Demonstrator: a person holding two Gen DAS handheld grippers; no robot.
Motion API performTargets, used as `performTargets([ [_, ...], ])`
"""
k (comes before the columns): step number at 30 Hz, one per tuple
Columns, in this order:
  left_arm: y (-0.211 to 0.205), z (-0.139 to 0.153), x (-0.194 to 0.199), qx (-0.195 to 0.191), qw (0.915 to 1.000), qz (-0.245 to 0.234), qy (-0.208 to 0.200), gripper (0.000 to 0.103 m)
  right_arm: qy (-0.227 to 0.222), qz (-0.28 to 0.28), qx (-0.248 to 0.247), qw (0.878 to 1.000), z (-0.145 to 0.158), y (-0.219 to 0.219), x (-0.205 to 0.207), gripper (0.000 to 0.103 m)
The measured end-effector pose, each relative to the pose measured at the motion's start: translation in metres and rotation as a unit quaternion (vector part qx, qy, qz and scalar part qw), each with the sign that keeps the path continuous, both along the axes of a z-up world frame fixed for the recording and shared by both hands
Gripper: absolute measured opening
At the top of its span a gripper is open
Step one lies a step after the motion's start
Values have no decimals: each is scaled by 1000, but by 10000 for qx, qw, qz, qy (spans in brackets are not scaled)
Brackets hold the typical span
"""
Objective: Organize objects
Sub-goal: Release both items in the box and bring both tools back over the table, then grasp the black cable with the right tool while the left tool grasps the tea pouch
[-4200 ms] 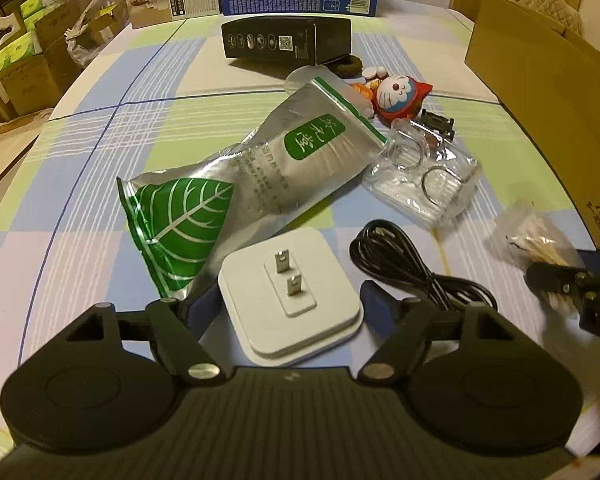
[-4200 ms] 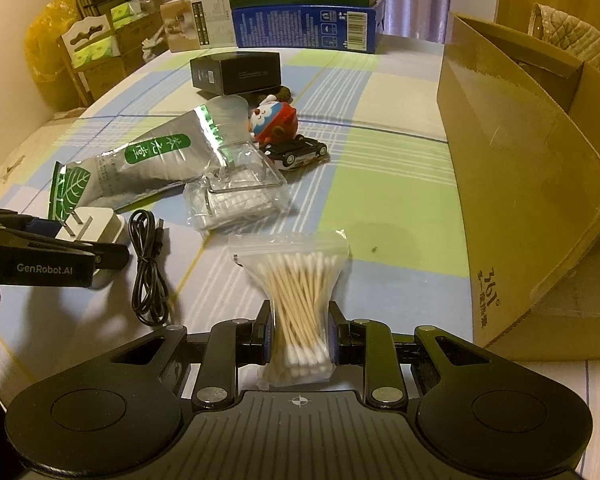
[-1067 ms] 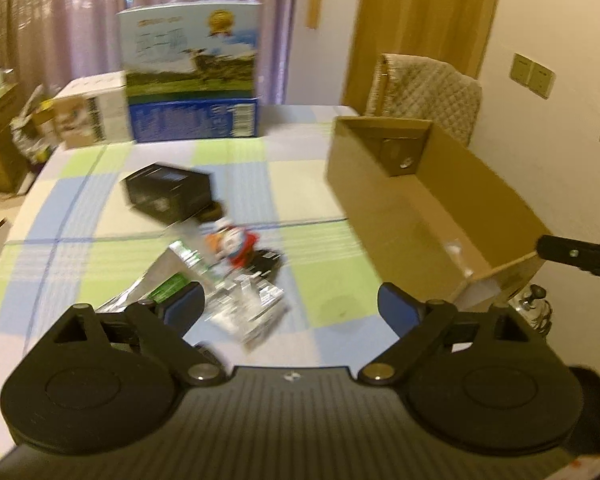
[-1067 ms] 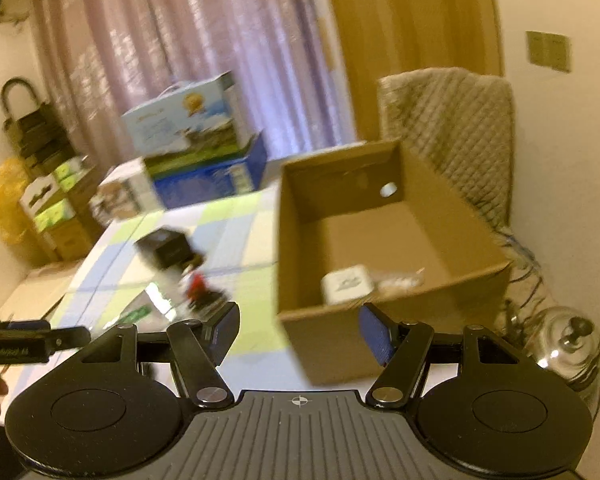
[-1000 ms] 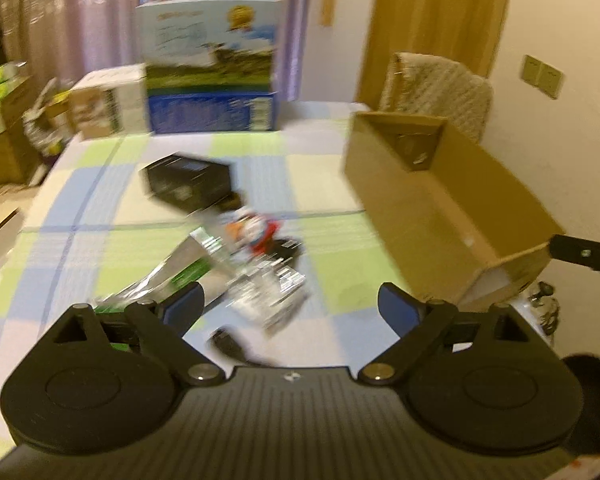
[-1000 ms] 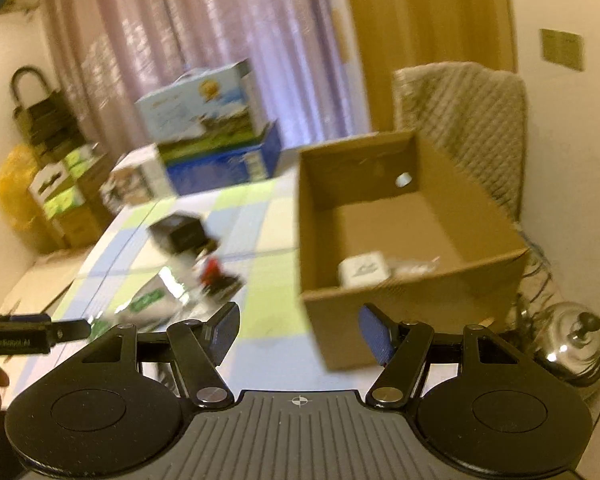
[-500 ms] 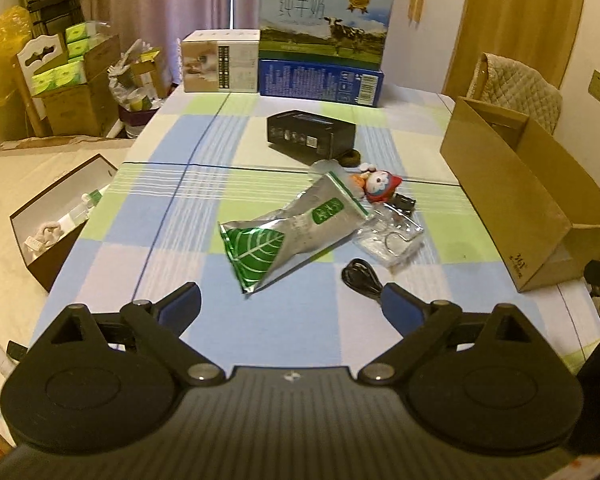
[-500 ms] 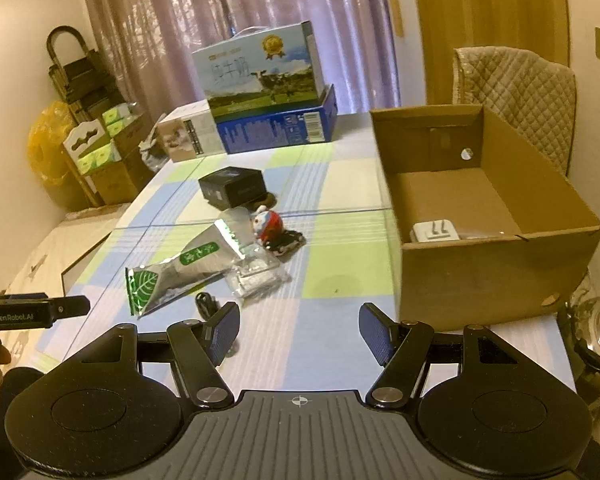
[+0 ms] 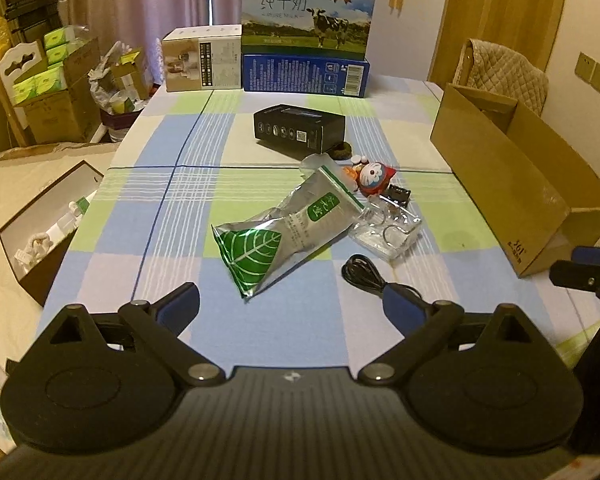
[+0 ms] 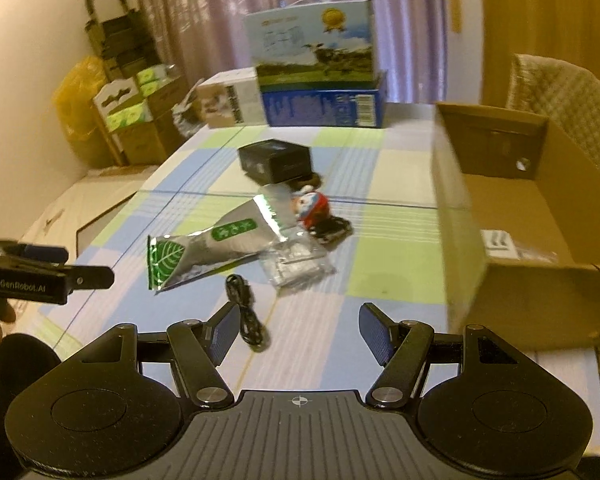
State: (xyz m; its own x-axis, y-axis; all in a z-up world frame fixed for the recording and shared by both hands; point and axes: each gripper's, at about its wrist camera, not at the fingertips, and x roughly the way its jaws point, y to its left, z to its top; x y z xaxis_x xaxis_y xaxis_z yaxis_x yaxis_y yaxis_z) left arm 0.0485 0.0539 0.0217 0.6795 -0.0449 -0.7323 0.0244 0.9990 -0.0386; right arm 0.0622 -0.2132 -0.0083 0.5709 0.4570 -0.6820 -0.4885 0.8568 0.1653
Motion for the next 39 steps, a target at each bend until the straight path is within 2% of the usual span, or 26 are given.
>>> performTargets([
  [7, 18, -9, 20, 198, 9996, -148, 138, 96, 76, 466, -257, 9986, -21, 38, 21, 63],
  [14, 35, -20, 45, 187, 9990, -275, 308, 96, 277, 918, -514, 9941, -55, 73, 42, 63],
  [19, 41, -30, 66, 303, 9978, -447, 383, 96, 511, 1169, -698, 9894, -82, 92, 58, 51],
  [28, 45, -47, 99, 450, 9926, -1003, 517, 96, 524, 1455, -1006, 9828, -111, 115, 75, 32],
  [32, 45, -55, 110, 570, 9886, -1253, 606, 96, 443, 1492, -1188, 9806, -116, 121, 75, 12],
  [39, 40, -66, 129, 625, 9808, -1701, 716, 96, 491, 1100, -1022, 9874, -111, 116, 85, 11],
])
